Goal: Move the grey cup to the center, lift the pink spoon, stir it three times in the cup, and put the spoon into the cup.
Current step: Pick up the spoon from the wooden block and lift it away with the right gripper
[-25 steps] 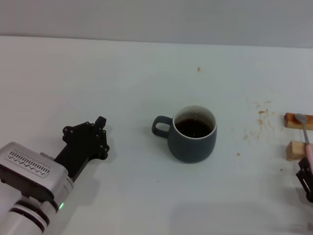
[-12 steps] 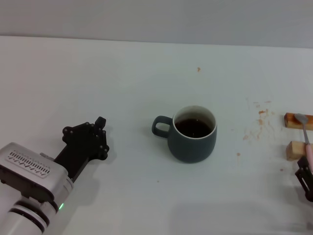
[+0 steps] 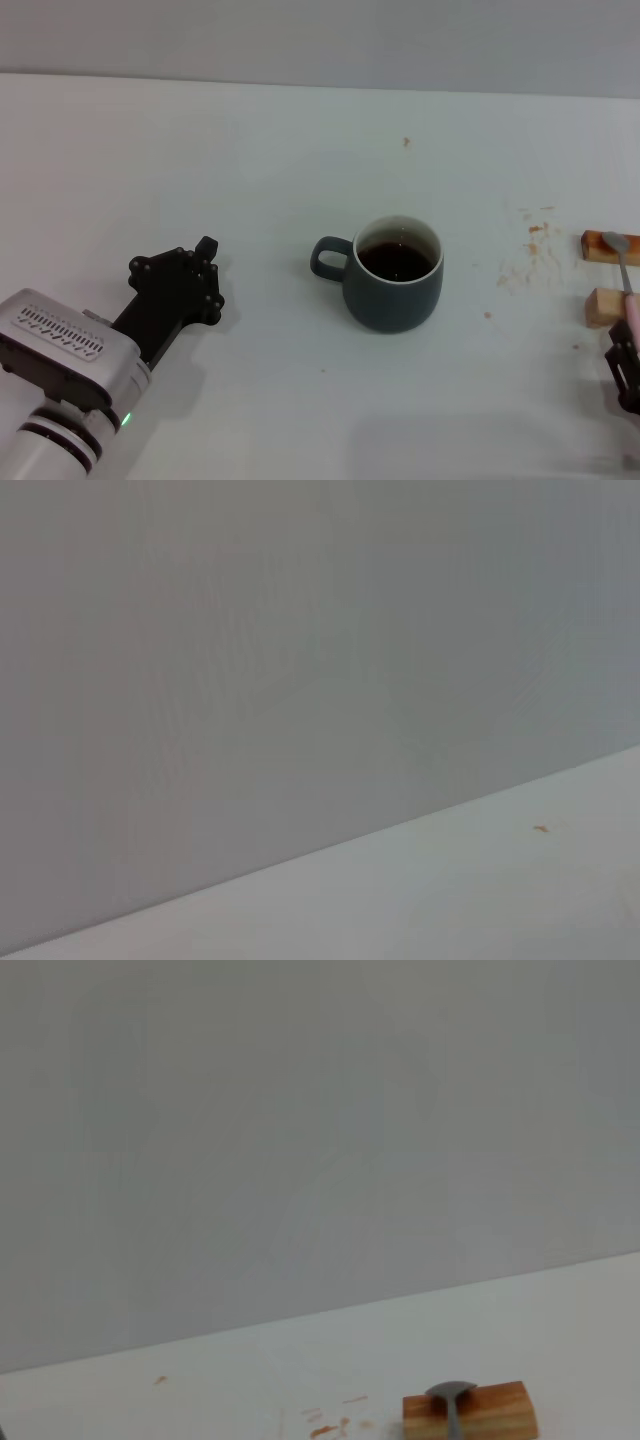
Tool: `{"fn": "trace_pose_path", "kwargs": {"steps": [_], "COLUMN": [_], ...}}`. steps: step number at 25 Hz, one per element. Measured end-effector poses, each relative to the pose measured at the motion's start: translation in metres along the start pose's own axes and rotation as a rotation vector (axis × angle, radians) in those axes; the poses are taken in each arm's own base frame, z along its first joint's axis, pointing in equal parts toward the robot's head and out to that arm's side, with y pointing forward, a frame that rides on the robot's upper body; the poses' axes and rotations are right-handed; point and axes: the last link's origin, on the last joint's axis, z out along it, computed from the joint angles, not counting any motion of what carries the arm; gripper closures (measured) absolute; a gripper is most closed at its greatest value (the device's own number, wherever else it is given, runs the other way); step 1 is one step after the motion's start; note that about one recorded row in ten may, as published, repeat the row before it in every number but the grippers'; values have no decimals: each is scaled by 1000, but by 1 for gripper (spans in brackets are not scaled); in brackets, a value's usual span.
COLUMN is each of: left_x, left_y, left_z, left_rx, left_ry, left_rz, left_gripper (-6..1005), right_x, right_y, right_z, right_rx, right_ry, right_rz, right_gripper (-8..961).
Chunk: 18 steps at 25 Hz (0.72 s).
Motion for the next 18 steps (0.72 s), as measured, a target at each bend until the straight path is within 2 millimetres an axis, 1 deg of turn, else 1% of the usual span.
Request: {"fn": "trace_pose_path", "kwargs": {"steps": [1, 6, 12, 17, 18], "left_x": [0, 0, 0, -1, -1], "left_y": [0, 0, 0, -1, -1], "left_z": [0, 0, 0, -1, -1], "left_rx": [0, 0, 0, 0, 0], "left_ry": [0, 0, -2, -5, -5], "left_rz": [0, 1, 0, 1, 1], "left_gripper": [1001, 1001, 1001, 1001, 1001], "right_x": [0, -1, 0, 0, 0], "right_y": [0, 1, 1, 2, 2], "right_z": [0, 2, 3, 3, 3], "right_rx": [-1, -6, -6, -8, -8], "right_ry": [0, -3, 4, 6, 6], "right_rz": [0, 1, 2, 4, 4], "right_gripper": [206, 408, 409, 429, 447]}}
